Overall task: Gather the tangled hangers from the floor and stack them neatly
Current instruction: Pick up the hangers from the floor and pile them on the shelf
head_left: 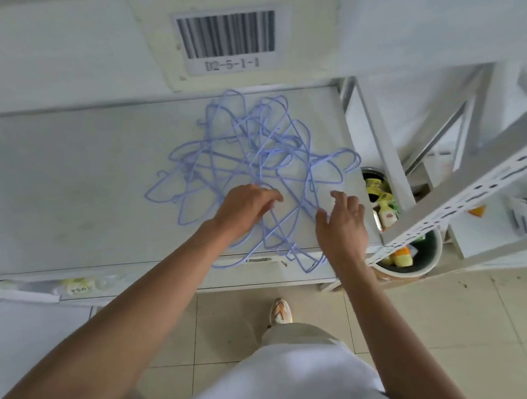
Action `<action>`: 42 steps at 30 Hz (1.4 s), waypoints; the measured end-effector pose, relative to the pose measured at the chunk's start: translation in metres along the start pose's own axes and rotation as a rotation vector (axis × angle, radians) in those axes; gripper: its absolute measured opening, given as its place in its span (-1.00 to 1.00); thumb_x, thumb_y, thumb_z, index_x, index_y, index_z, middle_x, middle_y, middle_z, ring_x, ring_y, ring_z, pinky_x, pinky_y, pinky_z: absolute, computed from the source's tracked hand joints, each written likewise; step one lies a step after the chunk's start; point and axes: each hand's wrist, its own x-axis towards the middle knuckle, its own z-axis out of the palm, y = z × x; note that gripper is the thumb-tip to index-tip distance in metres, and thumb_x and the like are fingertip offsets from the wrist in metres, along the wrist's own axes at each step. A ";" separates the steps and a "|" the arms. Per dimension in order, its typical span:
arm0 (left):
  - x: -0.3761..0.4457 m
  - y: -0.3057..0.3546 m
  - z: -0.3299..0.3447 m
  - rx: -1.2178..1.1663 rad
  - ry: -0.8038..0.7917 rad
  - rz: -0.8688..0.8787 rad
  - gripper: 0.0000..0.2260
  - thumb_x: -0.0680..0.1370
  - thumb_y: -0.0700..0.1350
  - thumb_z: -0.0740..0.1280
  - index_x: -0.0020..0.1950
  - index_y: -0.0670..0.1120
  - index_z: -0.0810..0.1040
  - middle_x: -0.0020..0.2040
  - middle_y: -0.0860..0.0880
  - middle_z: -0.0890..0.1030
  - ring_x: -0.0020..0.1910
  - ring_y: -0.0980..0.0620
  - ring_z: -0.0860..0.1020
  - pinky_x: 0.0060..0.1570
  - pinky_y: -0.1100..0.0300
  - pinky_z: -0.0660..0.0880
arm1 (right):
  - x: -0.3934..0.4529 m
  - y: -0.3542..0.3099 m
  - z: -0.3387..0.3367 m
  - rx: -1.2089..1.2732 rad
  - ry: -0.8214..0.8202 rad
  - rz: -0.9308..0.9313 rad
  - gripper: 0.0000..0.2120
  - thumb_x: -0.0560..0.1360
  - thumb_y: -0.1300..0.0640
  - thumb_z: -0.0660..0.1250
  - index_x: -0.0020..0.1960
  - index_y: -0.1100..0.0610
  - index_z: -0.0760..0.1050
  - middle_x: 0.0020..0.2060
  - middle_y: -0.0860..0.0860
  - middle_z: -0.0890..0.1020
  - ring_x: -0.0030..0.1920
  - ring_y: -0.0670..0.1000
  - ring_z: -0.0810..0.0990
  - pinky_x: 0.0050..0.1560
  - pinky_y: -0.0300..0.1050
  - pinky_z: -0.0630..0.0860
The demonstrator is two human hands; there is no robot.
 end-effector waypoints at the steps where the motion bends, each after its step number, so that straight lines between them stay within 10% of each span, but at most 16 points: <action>1: -0.003 0.001 0.003 -0.026 0.030 -0.008 -0.77 0.61 -0.12 0.39 0.27 -0.01 0.64 -0.02 -0.05 0.75 -0.05 -0.14 0.70 -0.12 0.07 0.57 | -0.004 0.001 -0.001 -0.024 -0.008 -0.016 -0.56 0.64 0.03 0.25 0.48 0.10 0.36 0.37 0.12 0.46 0.39 0.19 0.40 -0.02 0.06 0.52; 10: -0.082 0.022 0.017 0.043 0.149 -0.270 -0.57 0.67 -0.03 0.24 0.51 -0.16 0.42 0.50 -0.20 0.47 0.42 -0.23 0.48 0.31 -0.14 0.46 | -0.045 -0.002 -0.004 -0.029 -0.105 -0.229 -0.49 0.67 0.03 0.19 0.57 0.19 0.30 0.55 0.11 0.36 0.56 0.15 0.27 0.42 0.13 0.41; 22: -0.289 0.081 0.066 0.065 0.163 -0.932 -0.49 0.66 0.03 0.24 0.55 -0.19 0.36 0.59 -0.19 0.35 0.56 -0.22 0.32 0.44 -0.19 0.36 | -0.145 -0.054 0.036 -0.122 -0.342 -1.006 -0.50 0.62 0.13 0.25 0.53 0.26 0.40 0.53 0.17 0.45 0.58 0.19 0.35 0.56 0.16 0.28; 35: -0.412 0.404 0.225 -0.351 0.166 -2.110 -0.48 0.70 0.15 0.08 0.60 -0.08 0.28 0.65 -0.08 0.23 0.64 -0.13 0.16 0.53 -0.08 0.19 | -0.293 0.059 0.112 -0.625 -1.125 -1.640 -0.45 0.69 0.03 0.13 0.61 0.25 0.24 0.62 0.16 0.29 0.65 0.16 0.16 0.62 0.07 0.15; 42: -0.467 0.469 0.253 -0.558 0.237 -2.369 -0.47 0.71 0.15 0.04 0.62 -0.08 0.23 0.67 -0.09 0.18 0.65 -0.12 0.11 0.57 -0.09 0.14 | -0.398 0.104 0.124 -0.931 -1.310 -1.848 -0.48 0.69 0.03 0.08 0.58 0.25 0.29 0.60 0.16 0.31 0.63 0.15 0.17 0.57 0.09 0.23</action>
